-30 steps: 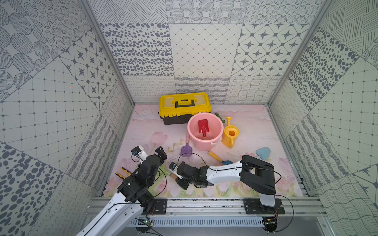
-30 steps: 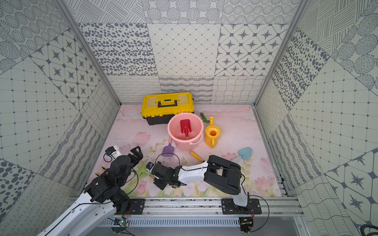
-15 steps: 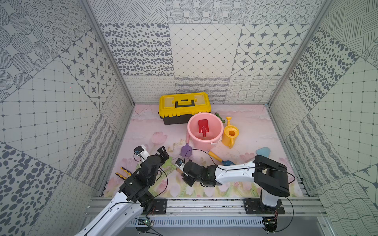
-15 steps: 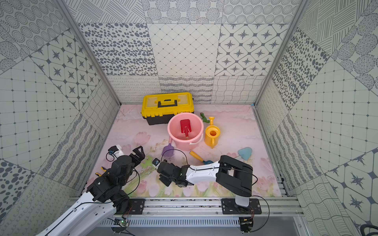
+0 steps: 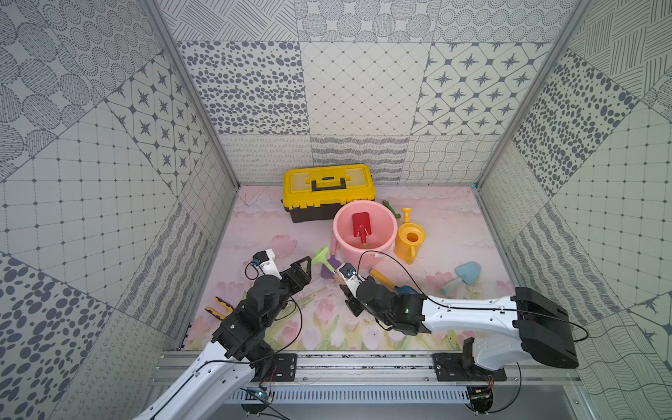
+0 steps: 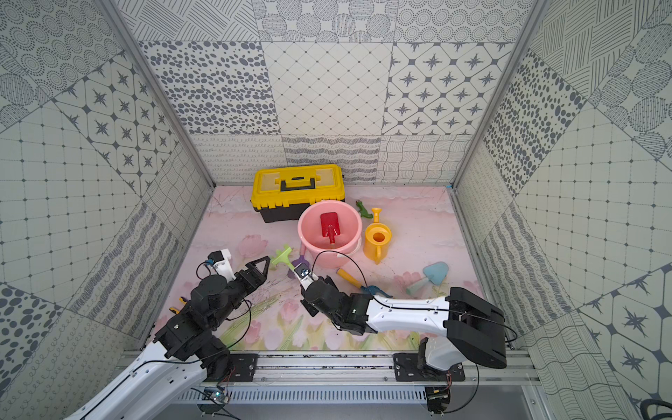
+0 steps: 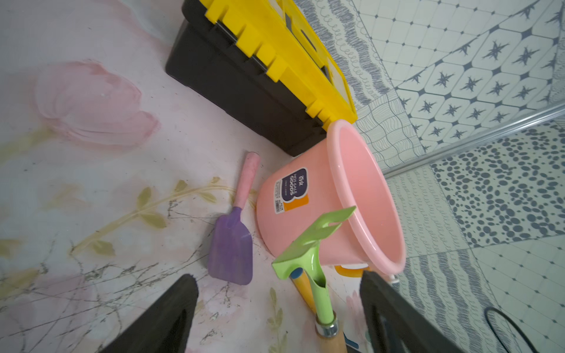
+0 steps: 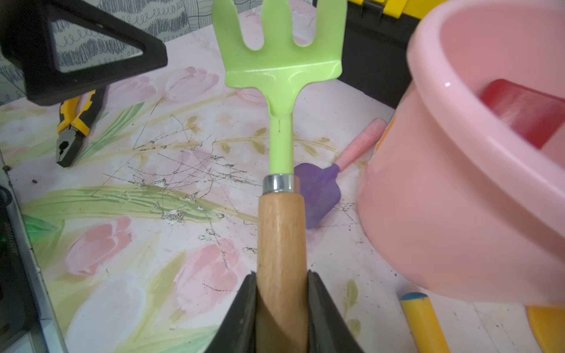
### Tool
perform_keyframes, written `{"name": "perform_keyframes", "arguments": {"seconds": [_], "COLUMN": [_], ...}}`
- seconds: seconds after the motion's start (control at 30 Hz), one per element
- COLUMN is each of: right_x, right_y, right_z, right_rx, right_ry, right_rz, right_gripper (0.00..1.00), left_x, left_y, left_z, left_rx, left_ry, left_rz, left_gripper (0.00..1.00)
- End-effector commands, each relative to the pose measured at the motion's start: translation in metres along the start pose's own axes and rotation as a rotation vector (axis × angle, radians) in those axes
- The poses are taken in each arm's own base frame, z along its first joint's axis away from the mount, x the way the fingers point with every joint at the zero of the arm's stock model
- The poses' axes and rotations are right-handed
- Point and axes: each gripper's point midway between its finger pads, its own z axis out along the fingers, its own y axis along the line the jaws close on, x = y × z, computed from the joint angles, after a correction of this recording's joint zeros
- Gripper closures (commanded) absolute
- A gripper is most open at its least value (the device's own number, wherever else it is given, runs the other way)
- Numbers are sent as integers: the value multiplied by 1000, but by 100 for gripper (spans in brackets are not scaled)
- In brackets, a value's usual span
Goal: Organize the gardening tools
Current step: Pick up the gardening tool from the center of the board.
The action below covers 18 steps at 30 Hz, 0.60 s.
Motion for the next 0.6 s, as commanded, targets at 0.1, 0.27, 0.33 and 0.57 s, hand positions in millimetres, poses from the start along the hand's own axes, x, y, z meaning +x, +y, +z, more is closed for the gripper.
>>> {"name": "perform_keyframes", "arguments": {"seconds": [0.1,0.27,0.33,0.57], "right_x": [-30,-33,-33,-32], "right_y": [-24,-25,-23,-21], "right_z": [-19,-23,-23,-24], "right_rx": [75,68,59,38], "right_ry": [-140,-158,-158,-161], "right_rz": [81,92,92,96], "right_gripper": [100,99,100,100], "left_x": [20,27,27,31], "left_y": [-84,-100,-103,-109], "left_z": [2,8,11,25], "left_rx": [373,437,442,445], "left_ry": [188,240,247,276], "left_rz": [-5,-13,-6,-8], "left_gripper": [24,34,39,48]}}
